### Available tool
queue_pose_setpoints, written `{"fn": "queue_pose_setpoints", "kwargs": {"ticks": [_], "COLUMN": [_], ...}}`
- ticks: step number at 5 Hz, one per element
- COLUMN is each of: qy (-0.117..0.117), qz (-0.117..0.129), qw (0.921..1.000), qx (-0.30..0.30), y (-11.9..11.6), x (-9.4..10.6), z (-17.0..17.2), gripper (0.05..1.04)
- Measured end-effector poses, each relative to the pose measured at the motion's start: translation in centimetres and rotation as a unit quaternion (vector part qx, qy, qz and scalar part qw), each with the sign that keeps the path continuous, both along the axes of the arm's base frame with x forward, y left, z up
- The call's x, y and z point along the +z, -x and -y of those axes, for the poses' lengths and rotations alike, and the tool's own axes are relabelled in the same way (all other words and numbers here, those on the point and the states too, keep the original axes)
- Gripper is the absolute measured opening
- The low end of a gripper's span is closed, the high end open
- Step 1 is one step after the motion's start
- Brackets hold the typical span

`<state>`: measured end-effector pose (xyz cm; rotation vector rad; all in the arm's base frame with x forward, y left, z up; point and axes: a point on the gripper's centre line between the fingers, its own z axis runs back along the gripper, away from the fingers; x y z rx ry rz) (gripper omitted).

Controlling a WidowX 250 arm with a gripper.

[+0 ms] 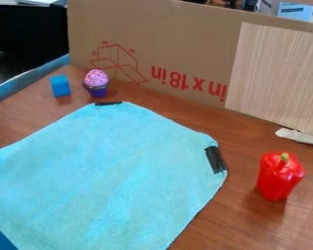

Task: Fold cloth from right to left

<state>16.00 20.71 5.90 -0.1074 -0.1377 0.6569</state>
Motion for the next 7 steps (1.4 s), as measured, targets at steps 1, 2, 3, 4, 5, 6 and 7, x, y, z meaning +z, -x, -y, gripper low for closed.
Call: {"fn": "queue_pose_setpoints", "kwargs": {"ticks": [1,2,3,4,5,6,7], "qy": [-0.01,-0.005,-0.017,-0.021,-0.018,-0.001,0.004], "qz": [0.022,0.02,0.024,0.023,0.015,0.011,0.019], "qw": [0.9997,0.9998,0.9995,0.9992,0.9989,0.9995,0.9996], "qx": [0.002,0.009,0.014,0.024,0.04,0.029,0.019], "y": [0.0,-0.4,-1.5,-1.7,-1.6,-1.2,-1.2], "x": [-0.9,-1.6,-2.5,-3.0,-3.4,-3.4,-2.2], "z": [0.1,0.2,0.3,0.1,-0.1,0.4,0.8], "gripper": [0.999,0.999,0.999,0.955,0.694,0.388,0.173]}}
